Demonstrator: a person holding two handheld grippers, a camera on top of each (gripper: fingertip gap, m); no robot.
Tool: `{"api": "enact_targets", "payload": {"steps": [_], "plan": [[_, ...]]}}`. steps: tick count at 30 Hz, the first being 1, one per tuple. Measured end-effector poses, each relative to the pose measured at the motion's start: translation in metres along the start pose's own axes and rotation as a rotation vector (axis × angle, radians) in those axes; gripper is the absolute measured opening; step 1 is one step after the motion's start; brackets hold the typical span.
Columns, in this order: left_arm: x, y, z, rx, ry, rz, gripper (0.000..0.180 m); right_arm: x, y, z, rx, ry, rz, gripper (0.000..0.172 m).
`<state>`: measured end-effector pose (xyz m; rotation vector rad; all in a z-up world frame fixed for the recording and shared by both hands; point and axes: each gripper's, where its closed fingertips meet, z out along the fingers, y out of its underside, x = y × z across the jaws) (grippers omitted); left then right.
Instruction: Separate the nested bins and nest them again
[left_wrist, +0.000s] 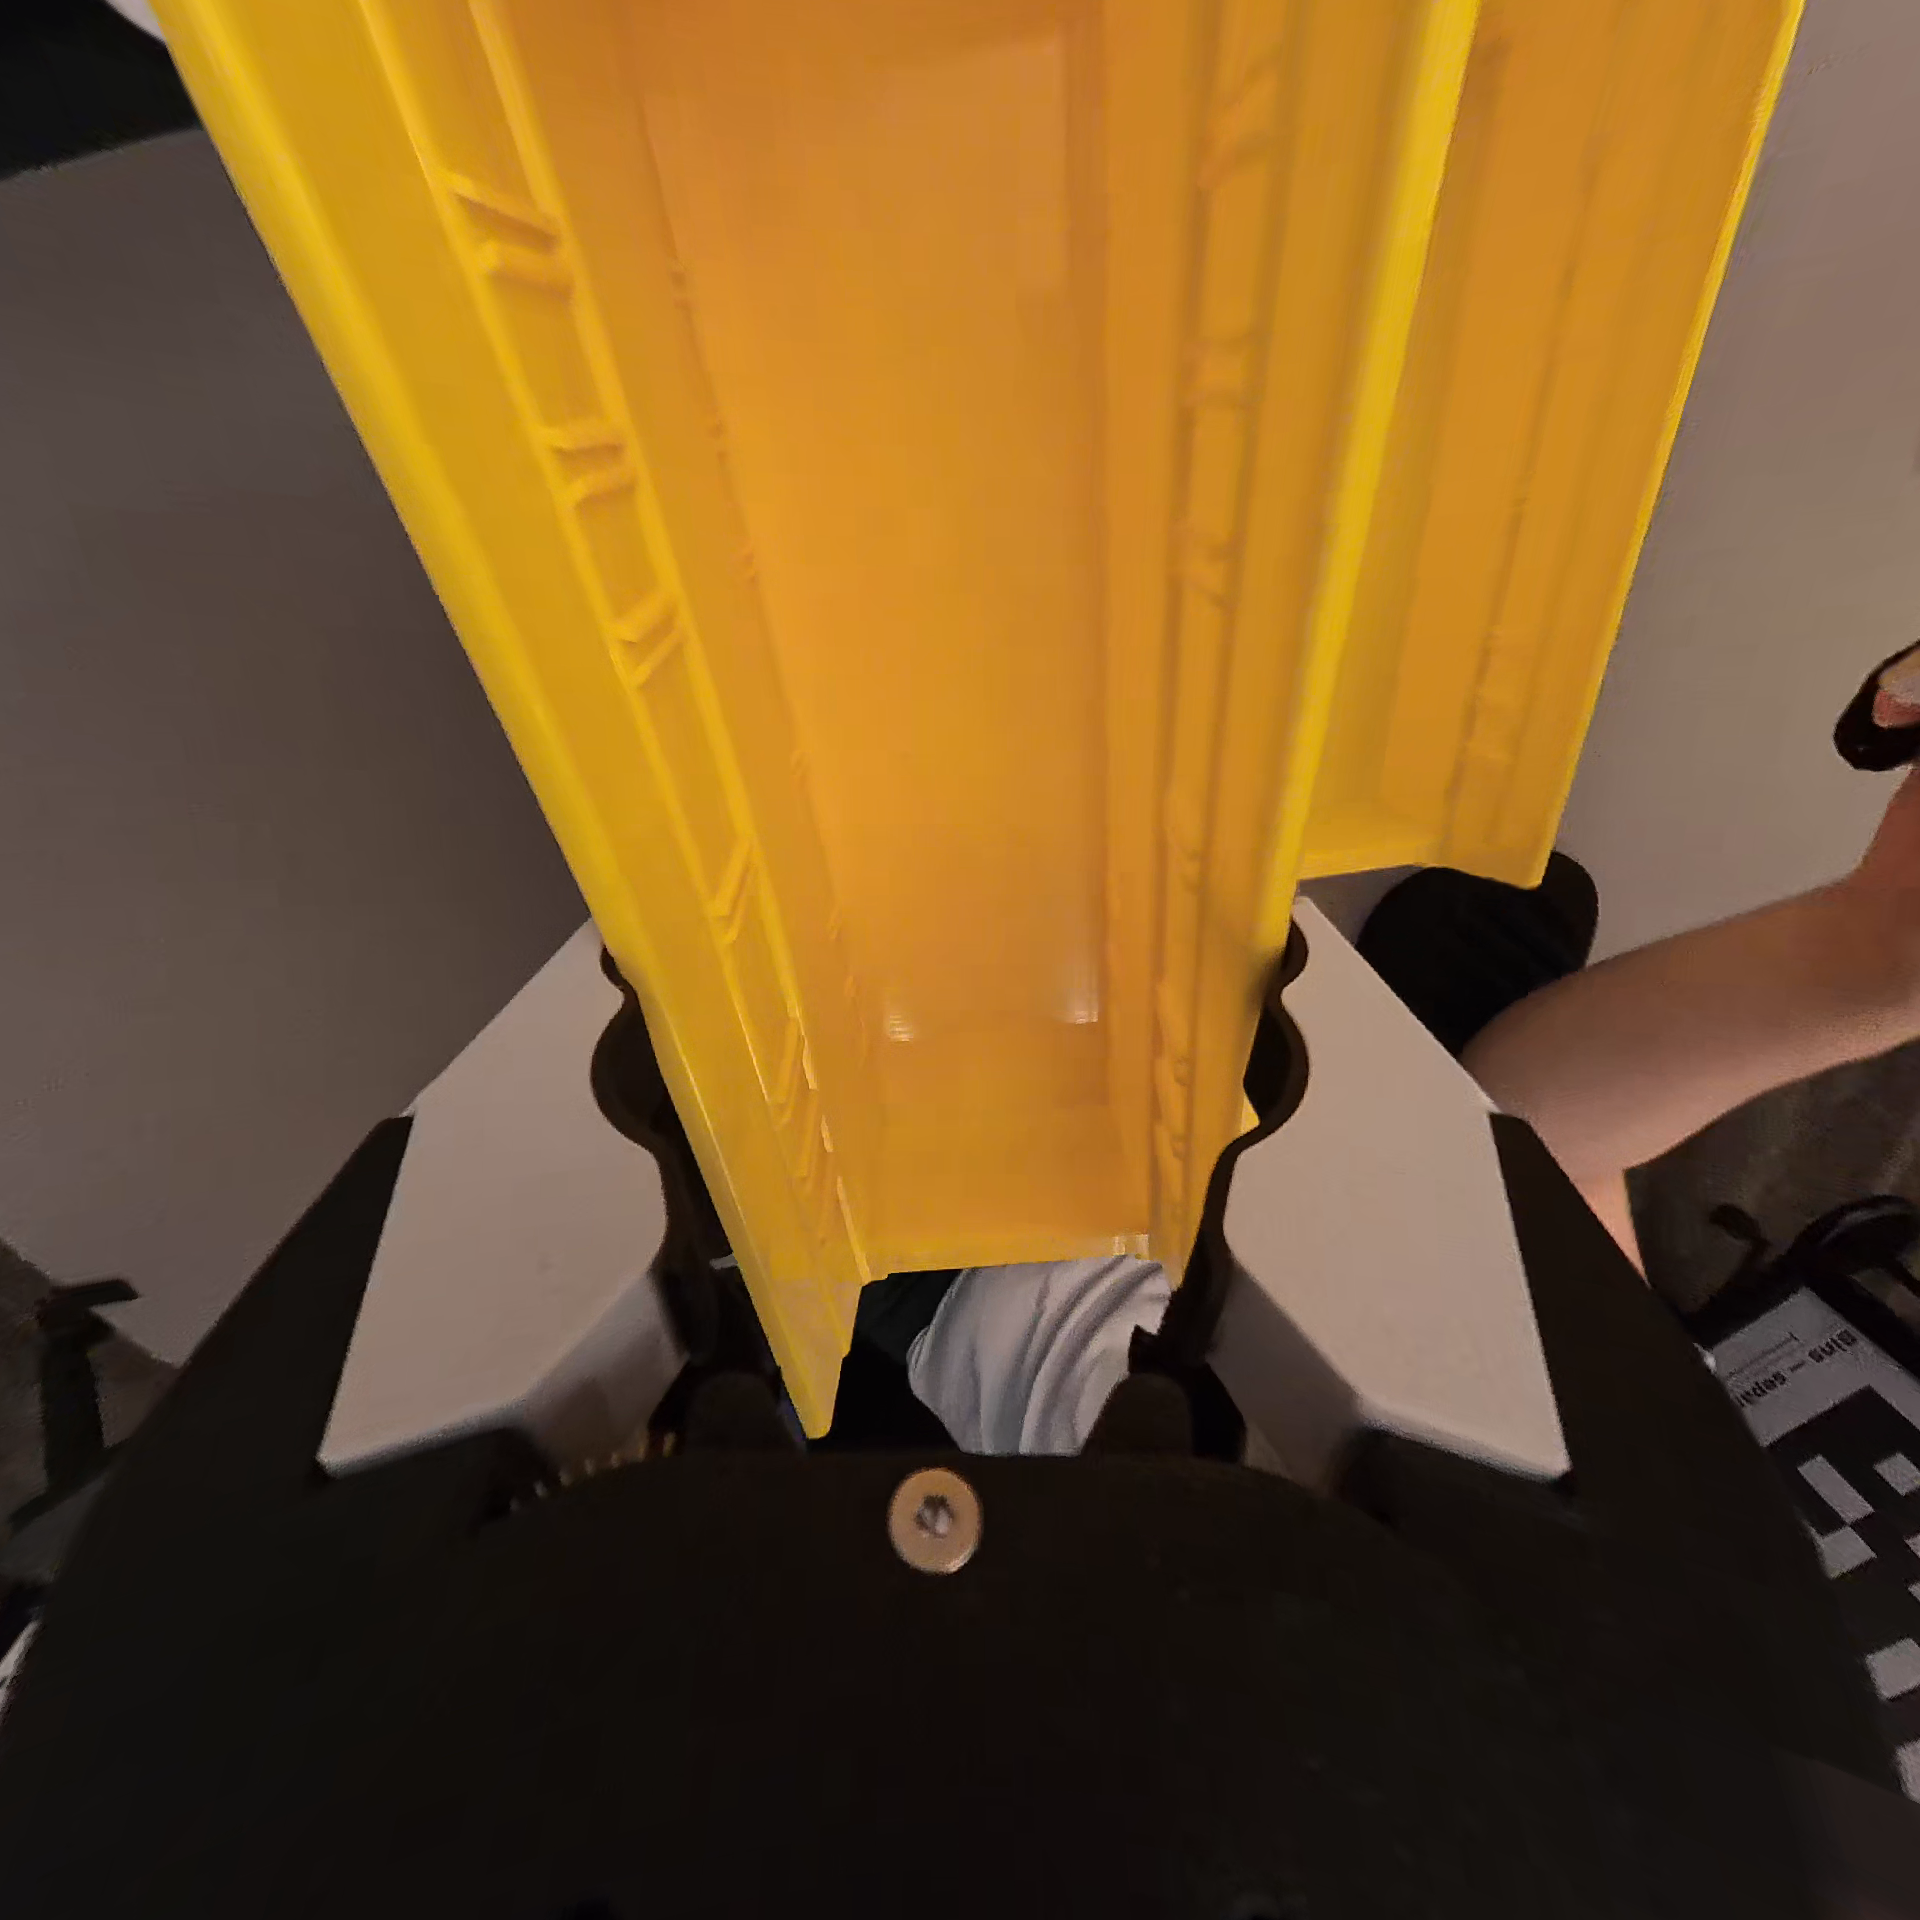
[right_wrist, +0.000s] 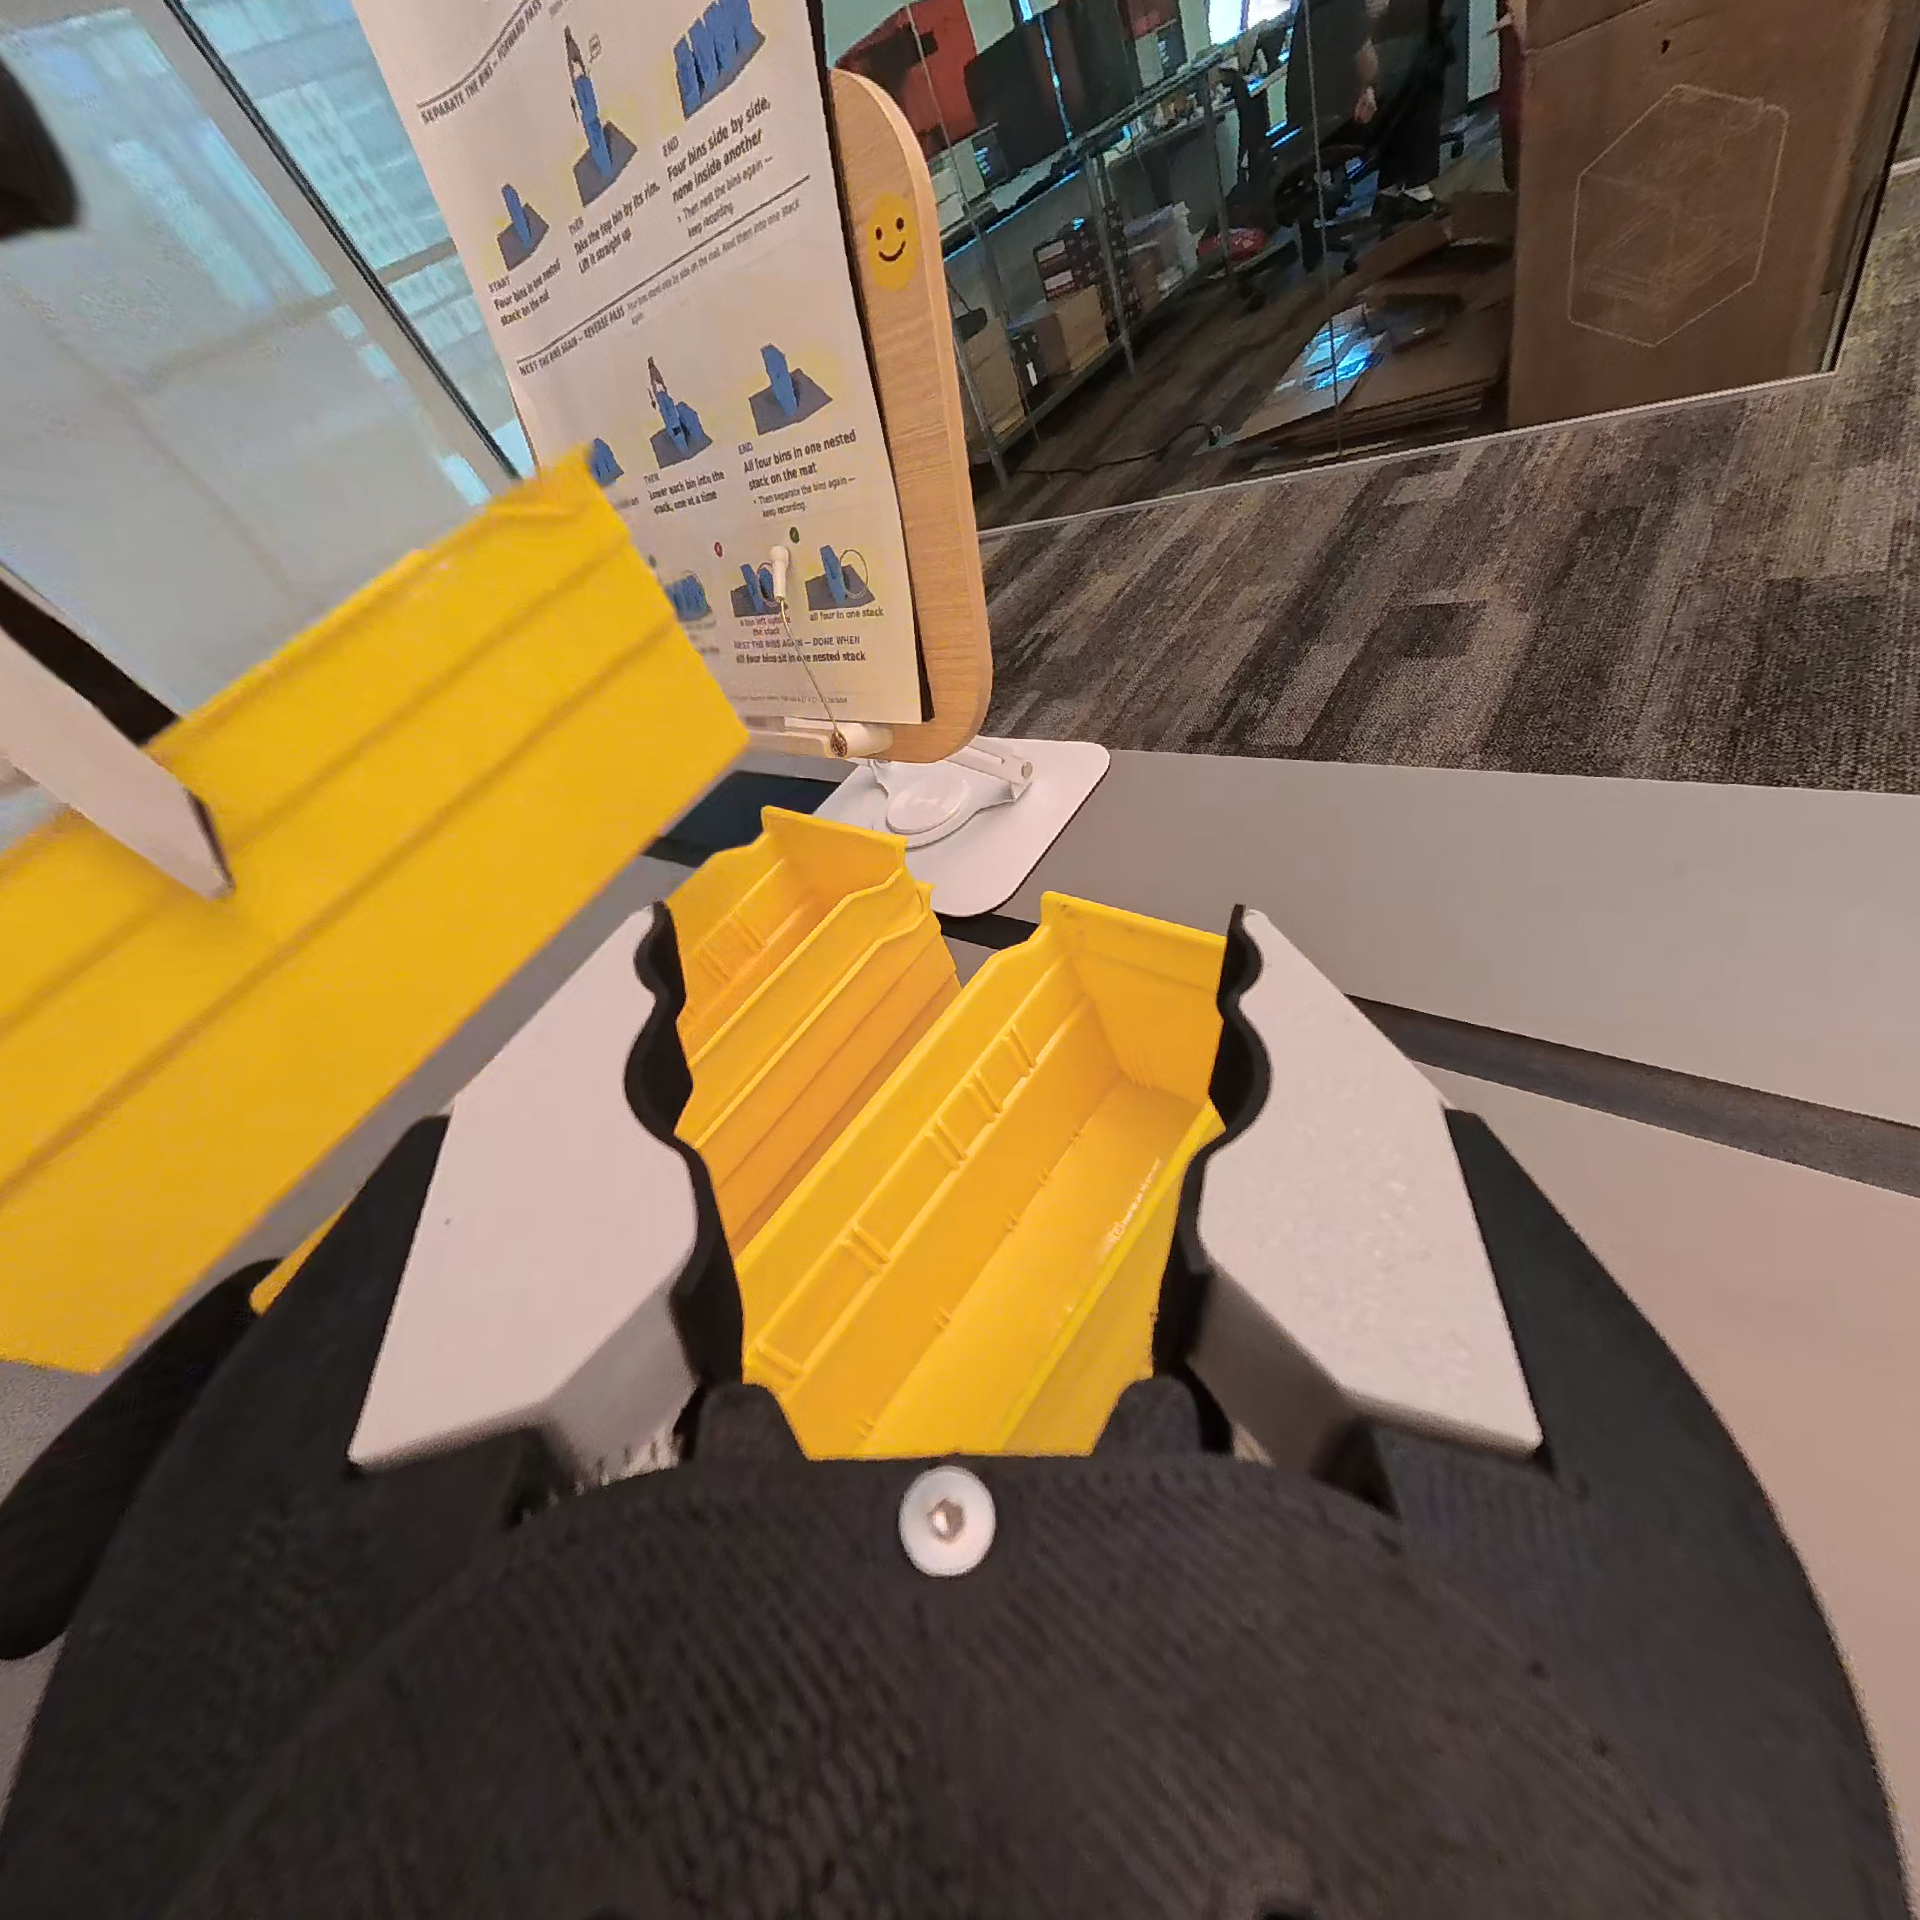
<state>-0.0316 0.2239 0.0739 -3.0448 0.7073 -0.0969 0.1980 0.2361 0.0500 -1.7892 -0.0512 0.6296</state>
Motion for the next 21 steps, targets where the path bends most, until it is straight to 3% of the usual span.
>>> {"api": "enact_targets", "payload": {"steps": [3, 6, 14, 21], "plan": [[-0.03, 0.006, -0.019, 0.04, -0.031, -0.032, 0.117, 0.001, 0.001, 0.0, -0.006, 0.004, -0.001, 0.103], [-0.065, 0.011, -0.013, 0.055, -0.06, -0.085, 0.116, 0.001, 0.001, 0.001, -0.005, 0.003, 0.0, 0.103], [-0.134, 0.017, 0.063, 0.012, -0.075, -0.145, 0.115, -0.002, 0.005, 0.006, -0.025, 0.012, -0.02, 0.103], [-0.156, 0.014, 0.121, 0.006, -0.055, -0.132, 0.116, -0.003, 0.01, 0.012, -0.049, 0.022, -0.036, 0.103]]}}
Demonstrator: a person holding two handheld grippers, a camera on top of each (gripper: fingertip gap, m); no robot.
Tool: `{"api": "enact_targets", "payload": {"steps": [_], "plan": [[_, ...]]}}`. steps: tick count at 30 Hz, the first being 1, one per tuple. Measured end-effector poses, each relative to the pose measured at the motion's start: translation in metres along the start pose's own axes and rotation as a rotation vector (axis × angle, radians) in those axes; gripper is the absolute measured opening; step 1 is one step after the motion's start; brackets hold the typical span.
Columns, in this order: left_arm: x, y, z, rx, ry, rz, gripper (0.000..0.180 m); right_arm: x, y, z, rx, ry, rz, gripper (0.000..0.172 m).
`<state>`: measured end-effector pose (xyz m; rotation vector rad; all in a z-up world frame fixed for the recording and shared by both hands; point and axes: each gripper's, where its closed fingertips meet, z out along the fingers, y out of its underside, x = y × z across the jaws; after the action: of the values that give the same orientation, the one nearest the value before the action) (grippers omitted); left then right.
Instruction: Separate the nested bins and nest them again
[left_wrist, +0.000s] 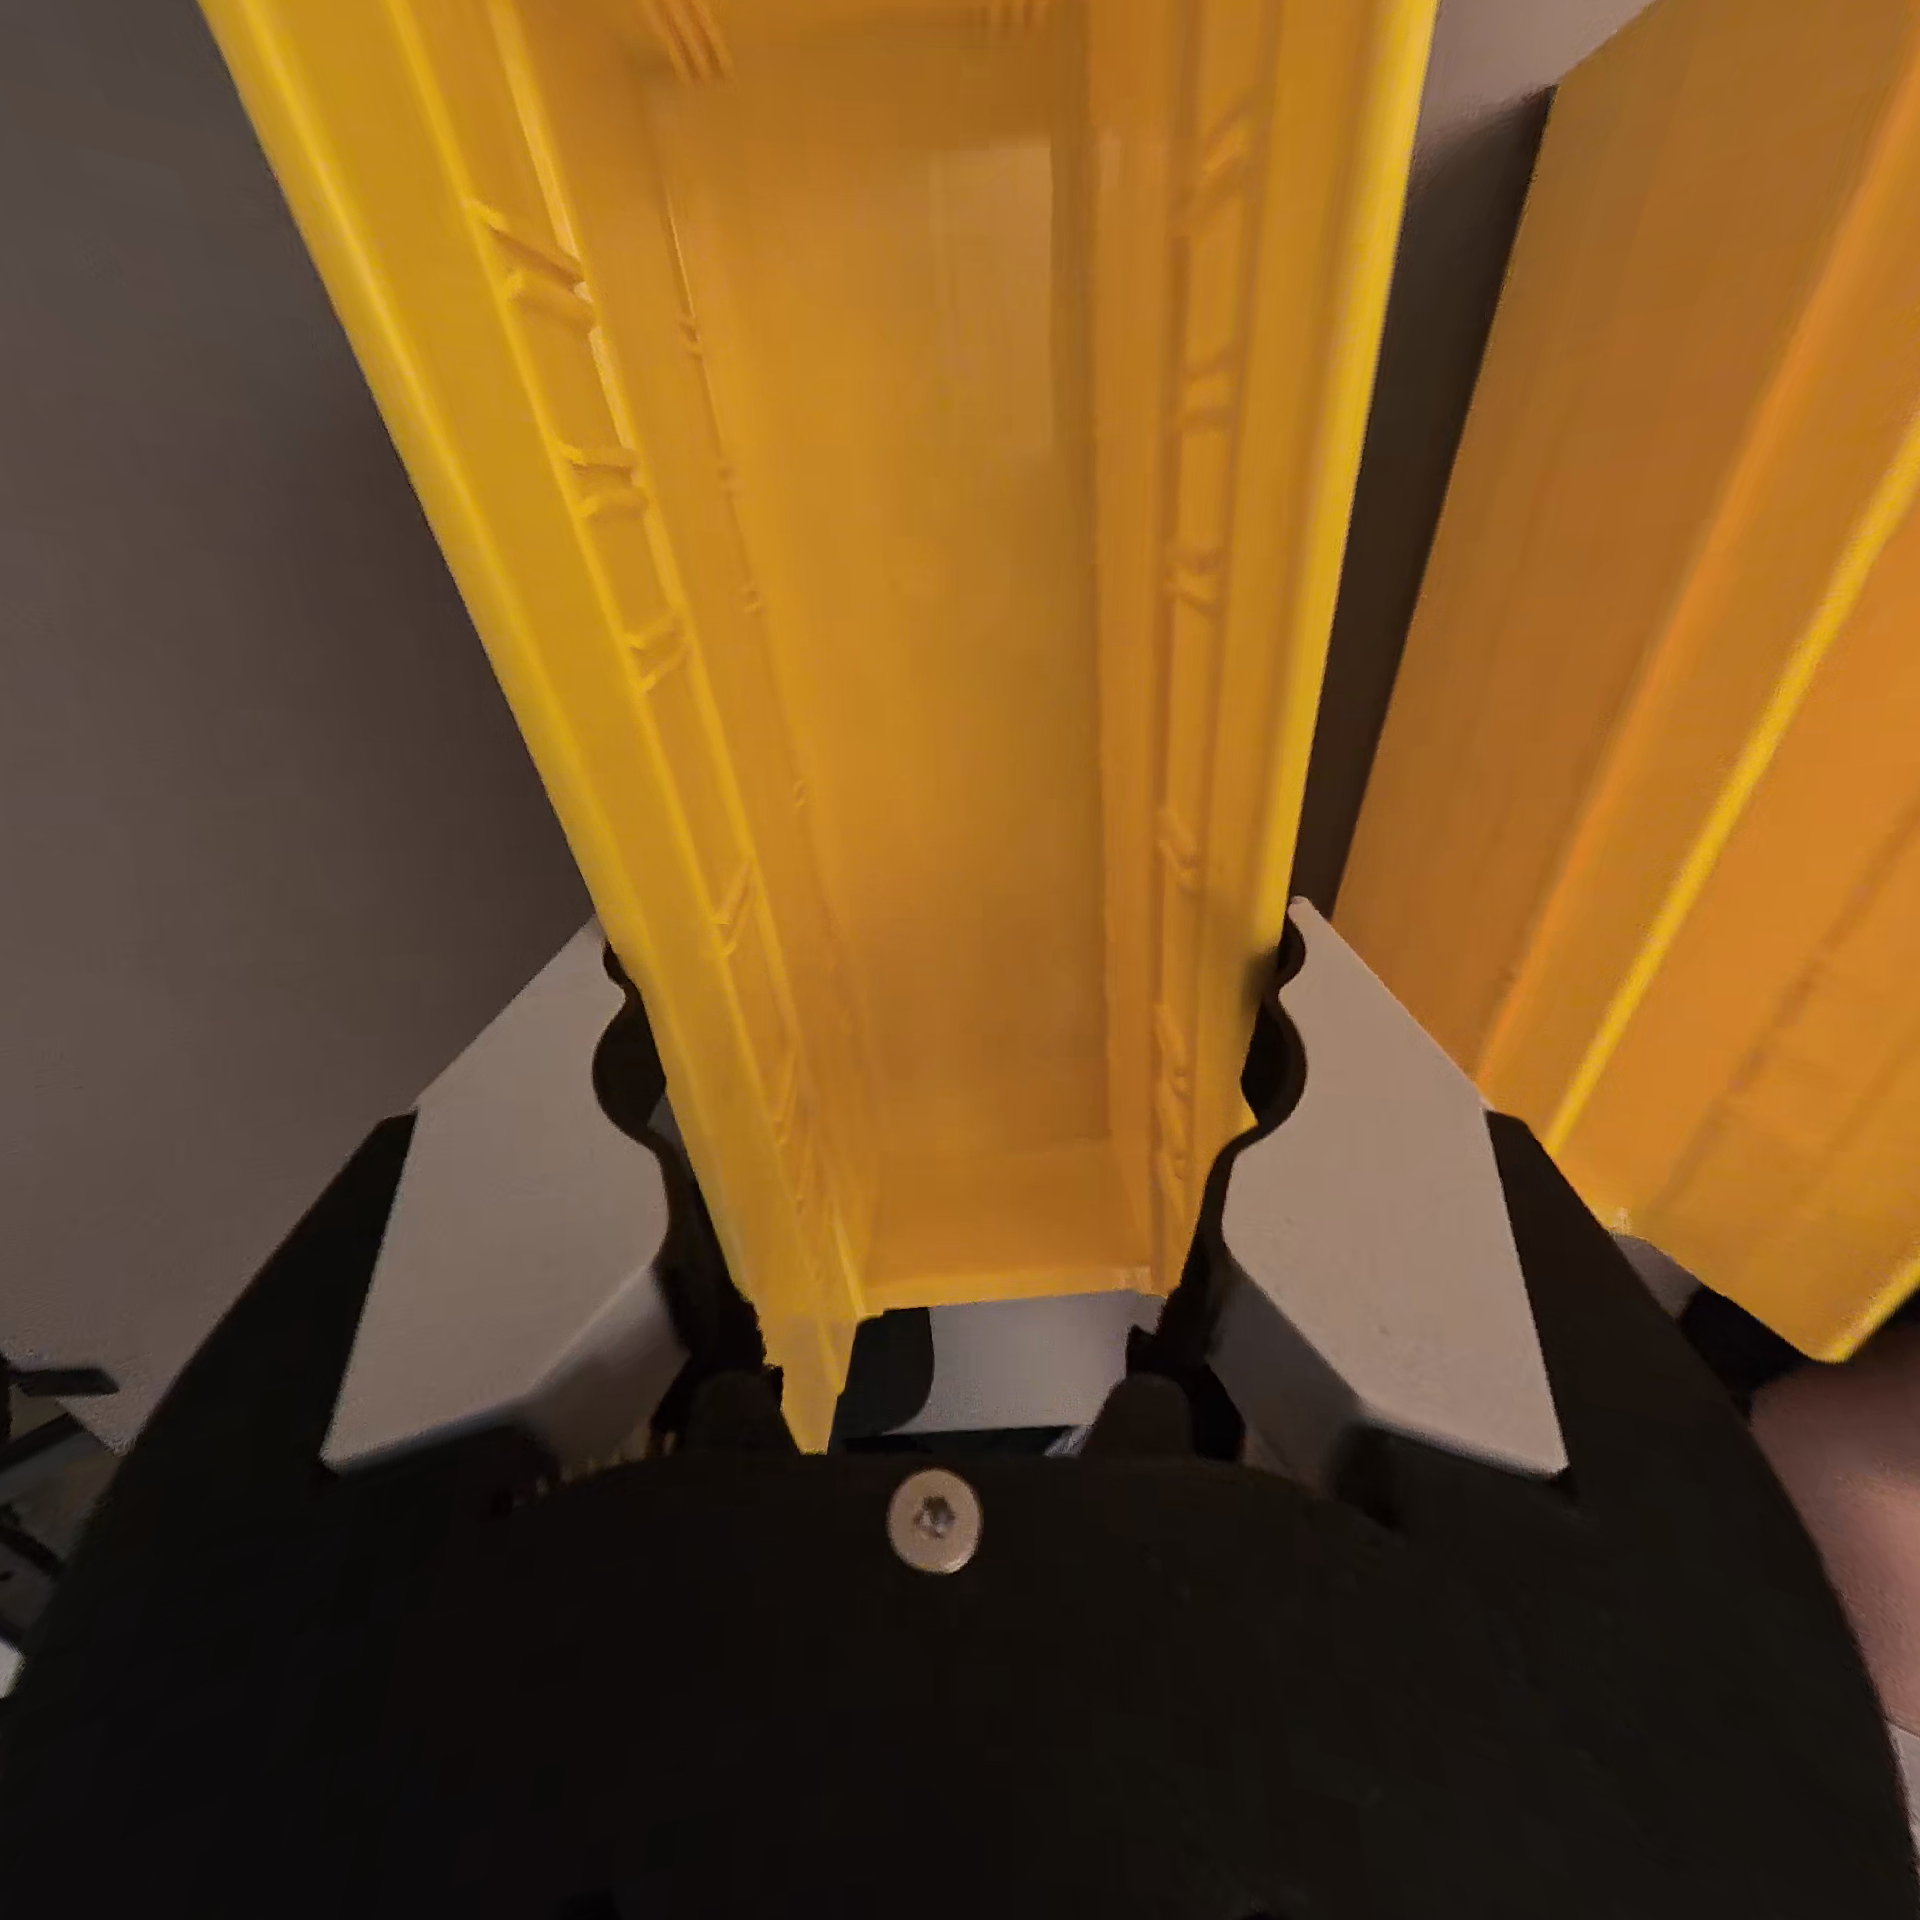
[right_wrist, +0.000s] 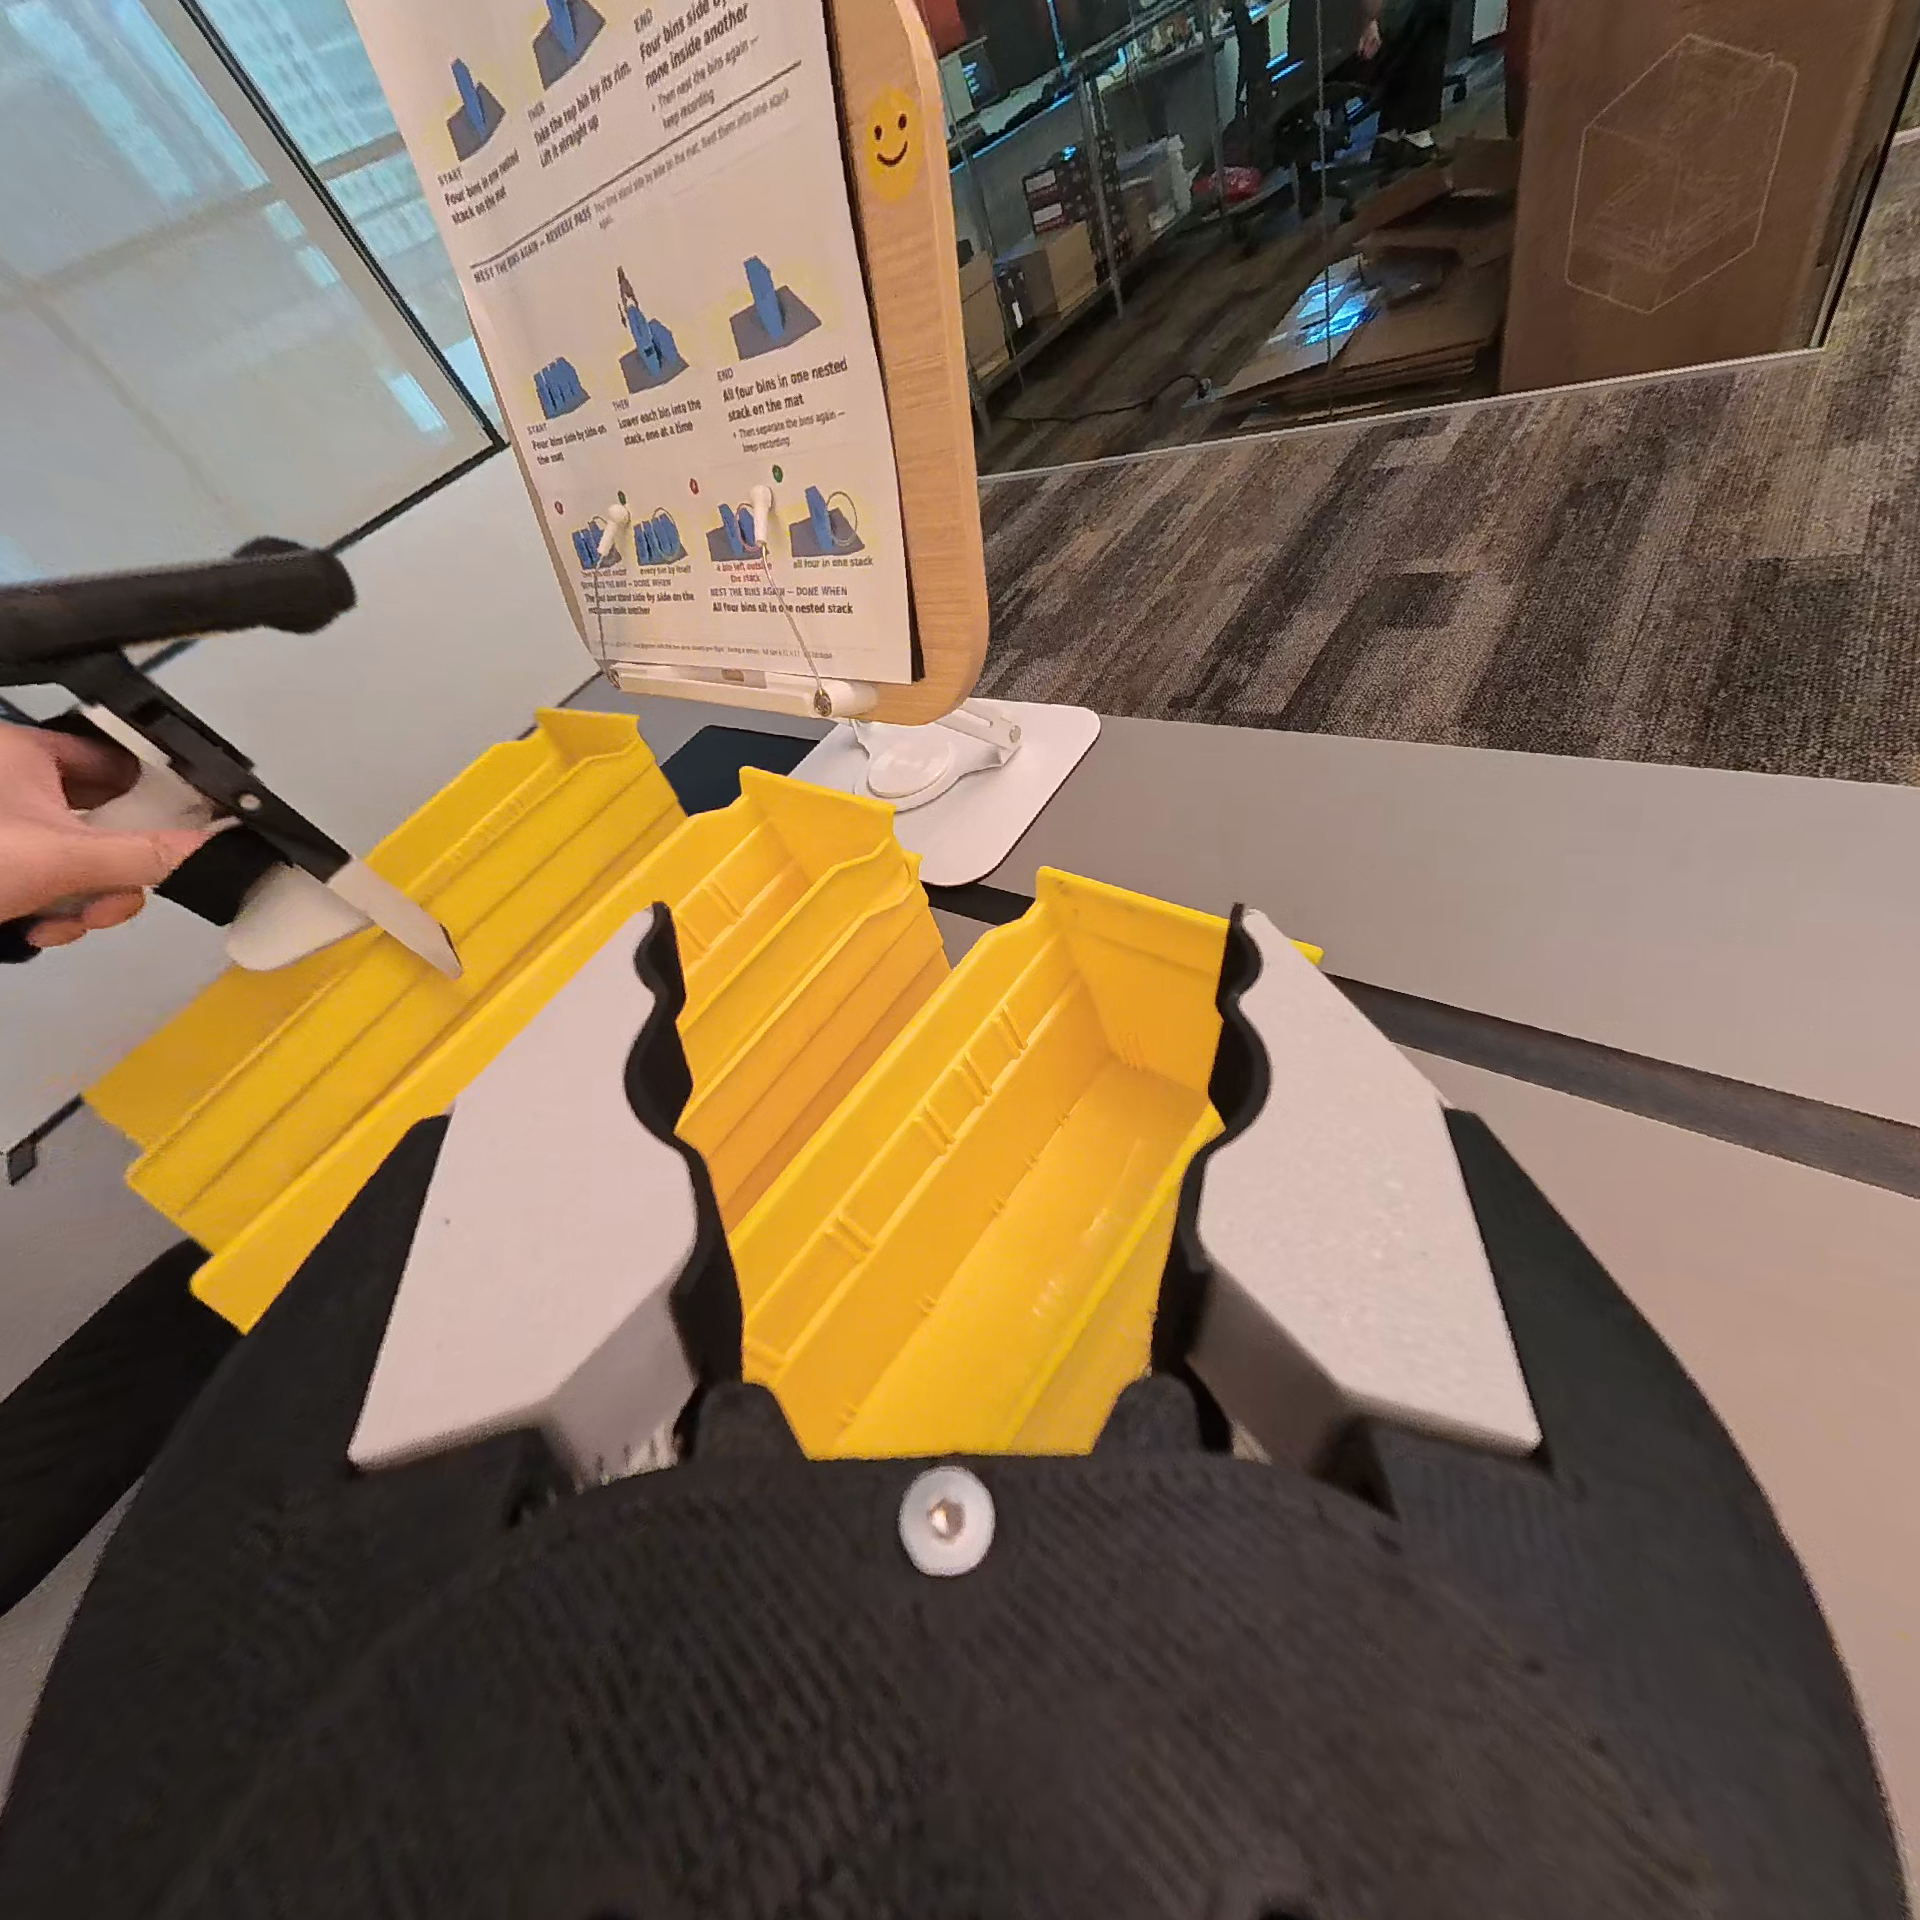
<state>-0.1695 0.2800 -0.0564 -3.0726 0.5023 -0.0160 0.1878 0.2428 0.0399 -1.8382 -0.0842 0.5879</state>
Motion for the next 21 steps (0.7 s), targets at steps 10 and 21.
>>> {"api": "enact_targets", "payload": {"steps": [10, 21], "plan": [[-0.006, 0.006, 0.042, -0.049, -0.004, 0.06, 0.121, 0.001, 0.006, 0.006, -0.025, 0.004, -0.002, 0.103], [0.032, -0.022, -0.02, 0.138, 0.118, 0.081, 0.138, 0.003, 0.01, 0.009, -0.039, 0.005, 0.002, 0.103]]}}
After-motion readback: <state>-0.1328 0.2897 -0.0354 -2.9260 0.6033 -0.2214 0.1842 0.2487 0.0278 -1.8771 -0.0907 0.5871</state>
